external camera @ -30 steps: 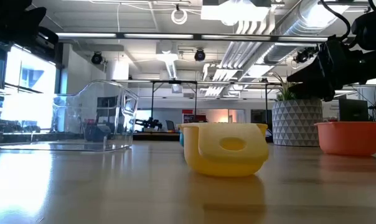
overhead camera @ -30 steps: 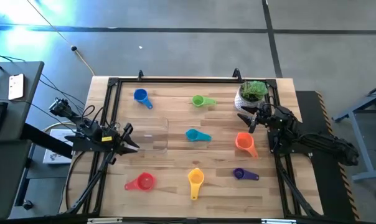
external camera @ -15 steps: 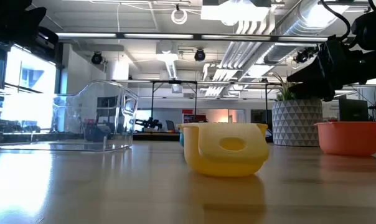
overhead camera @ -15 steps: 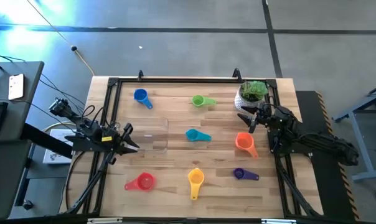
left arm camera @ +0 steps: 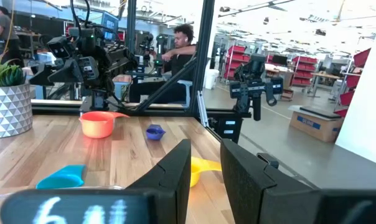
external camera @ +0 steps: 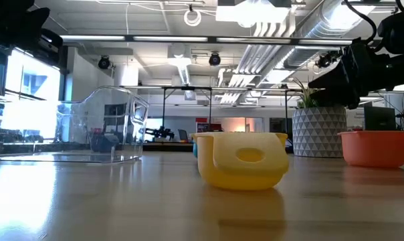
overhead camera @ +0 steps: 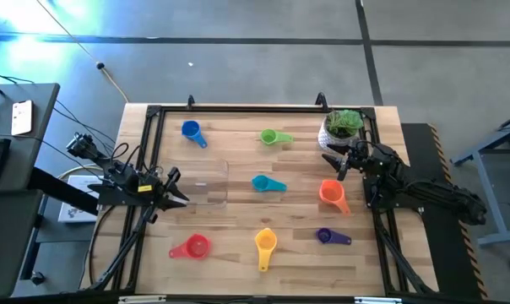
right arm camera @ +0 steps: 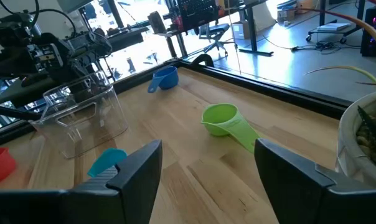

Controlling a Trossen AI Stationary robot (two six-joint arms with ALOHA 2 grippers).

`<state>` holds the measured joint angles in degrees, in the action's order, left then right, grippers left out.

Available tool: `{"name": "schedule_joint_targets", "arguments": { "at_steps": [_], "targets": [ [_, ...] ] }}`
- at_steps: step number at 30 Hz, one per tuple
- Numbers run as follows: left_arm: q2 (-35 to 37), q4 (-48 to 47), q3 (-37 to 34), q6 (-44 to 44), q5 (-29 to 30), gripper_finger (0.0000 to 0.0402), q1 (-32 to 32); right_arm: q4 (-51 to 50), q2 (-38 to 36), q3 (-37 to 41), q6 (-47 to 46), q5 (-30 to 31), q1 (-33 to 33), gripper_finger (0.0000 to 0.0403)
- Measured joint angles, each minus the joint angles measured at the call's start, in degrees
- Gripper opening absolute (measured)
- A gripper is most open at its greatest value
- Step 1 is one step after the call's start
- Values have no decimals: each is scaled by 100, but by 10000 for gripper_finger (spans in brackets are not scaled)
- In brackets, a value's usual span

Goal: Nest measuring cups in basket

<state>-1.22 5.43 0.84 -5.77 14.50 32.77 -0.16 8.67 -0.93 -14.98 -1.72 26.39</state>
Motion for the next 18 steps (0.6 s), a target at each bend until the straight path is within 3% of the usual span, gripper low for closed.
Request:
{"name": "schedule_joint_targets", "arguments": {
  "at_steps": [18],
  "targets": [
    [1, 39, 0, 0, 30, 76, -1, 2, -1, -2, 0, -1, 2, 248]
  ]
}}
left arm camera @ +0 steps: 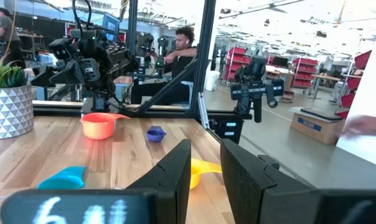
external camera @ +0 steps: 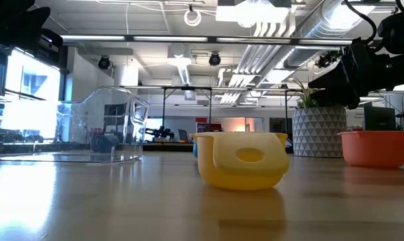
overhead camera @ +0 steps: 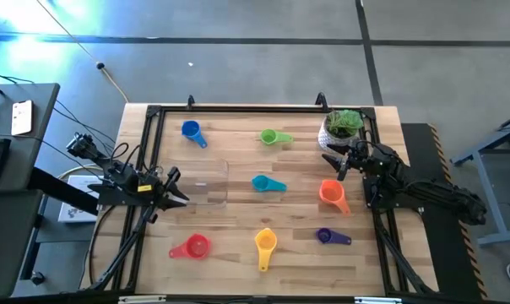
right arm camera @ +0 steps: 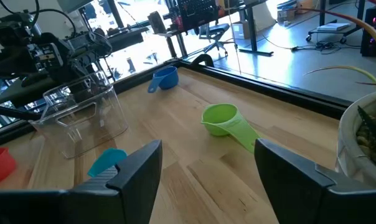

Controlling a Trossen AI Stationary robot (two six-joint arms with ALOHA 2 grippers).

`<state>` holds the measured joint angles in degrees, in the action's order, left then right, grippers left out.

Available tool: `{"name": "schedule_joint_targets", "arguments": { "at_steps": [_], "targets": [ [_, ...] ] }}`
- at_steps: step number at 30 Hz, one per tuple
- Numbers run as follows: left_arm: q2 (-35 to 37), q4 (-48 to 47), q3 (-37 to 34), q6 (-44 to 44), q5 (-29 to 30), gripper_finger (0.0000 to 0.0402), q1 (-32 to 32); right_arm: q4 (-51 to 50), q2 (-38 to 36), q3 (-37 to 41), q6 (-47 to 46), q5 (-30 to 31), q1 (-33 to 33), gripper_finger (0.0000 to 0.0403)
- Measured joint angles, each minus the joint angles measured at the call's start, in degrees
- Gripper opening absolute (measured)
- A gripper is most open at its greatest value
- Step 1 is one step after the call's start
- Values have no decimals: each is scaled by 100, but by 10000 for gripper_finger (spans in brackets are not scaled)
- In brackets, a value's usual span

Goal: Nest measuring cups in basket
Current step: Move the orange measuring cup to the center

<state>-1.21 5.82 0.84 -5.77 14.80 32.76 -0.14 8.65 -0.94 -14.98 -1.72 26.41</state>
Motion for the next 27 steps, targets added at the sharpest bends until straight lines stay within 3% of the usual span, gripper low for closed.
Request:
{"name": "schedule_joint_targets", "arguments": {
  "at_steps": [11, 27],
  "targets": [
    [0, 14, 0, -28, 247, 76, -1, 0, 0, -1, 0, 1, 0, 248],
    [0, 465, 0, -1122, 894, 76, -1, 0, 2, -1, 0, 0, 0, 248]
  ]
}}
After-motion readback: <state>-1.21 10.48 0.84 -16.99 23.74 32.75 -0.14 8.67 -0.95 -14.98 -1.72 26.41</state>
